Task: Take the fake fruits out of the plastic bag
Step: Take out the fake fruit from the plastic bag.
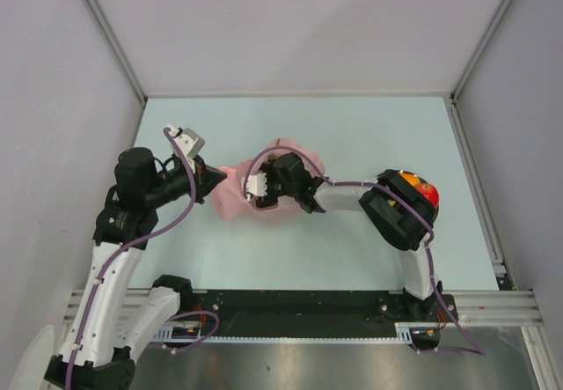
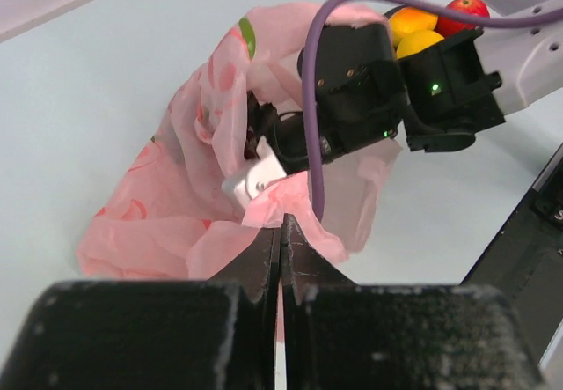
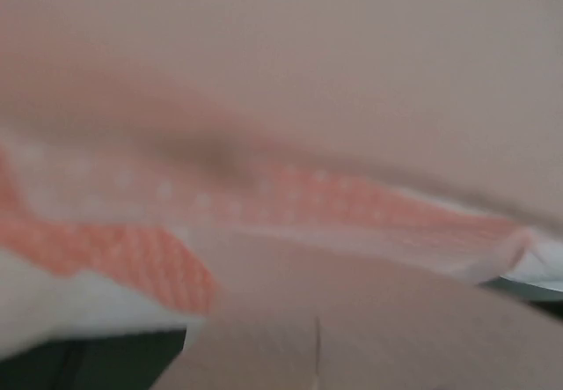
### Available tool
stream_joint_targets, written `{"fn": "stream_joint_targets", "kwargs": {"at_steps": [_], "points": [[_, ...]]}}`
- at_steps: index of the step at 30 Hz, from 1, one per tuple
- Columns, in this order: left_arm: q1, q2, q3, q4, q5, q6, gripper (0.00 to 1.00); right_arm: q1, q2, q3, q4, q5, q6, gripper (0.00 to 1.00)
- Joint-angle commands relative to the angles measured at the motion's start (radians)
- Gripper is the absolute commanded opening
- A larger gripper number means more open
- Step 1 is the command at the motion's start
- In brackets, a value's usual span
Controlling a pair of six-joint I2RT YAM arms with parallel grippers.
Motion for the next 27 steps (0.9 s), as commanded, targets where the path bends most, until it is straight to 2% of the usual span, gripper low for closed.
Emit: {"fn": "stream_joint_targets", "kwargs": {"at_steps": [1,5,8,9,10,12,15,18,24,27], "points": [[0.012,-0.007,0.007,0.040,-0.001,0.011,0.00,0.017,0.072,0.030,0.065,0.034,-0.179,0.80],[0.021,-0.007,0.004,0.039,0.002,0.008,0.00,0.019,0.127,0.039,0.137,0.098,-0.260,0.75],[0.026,-0.002,0.002,0.043,0.004,0.005,0.00,0.010,0.133,0.042,0.141,0.117,-0.288,0.51],[0.029,-0.004,0.002,0.042,0.005,0.005,0.00,0.007,0.127,0.042,0.143,0.120,-0.288,0.31],[0.031,-0.002,-0.001,0.042,0.004,0.005,0.00,0.007,0.119,0.040,0.146,0.122,-0.277,0.20],[0.034,-0.001,-0.002,0.042,0.007,0.005,0.00,0.010,0.087,0.040,0.151,0.122,-0.248,0.05],[0.034,-0.004,-0.015,0.039,0.016,0.002,0.00,0.011,0.021,0.042,0.151,0.120,-0.150,0.00],[0.034,-0.008,-0.030,0.030,0.016,0.009,0.00,0.004,-0.080,0.042,0.112,0.068,-0.024,0.00],[0.034,-0.022,-0.078,0.014,0.030,0.042,0.00,-0.023,-0.271,0.042,-0.076,-0.094,0.252,0.00],[0.032,-0.031,-0.099,0.020,0.027,0.042,0.00,-0.032,-0.325,0.042,-0.173,-0.142,0.330,0.00]]}}
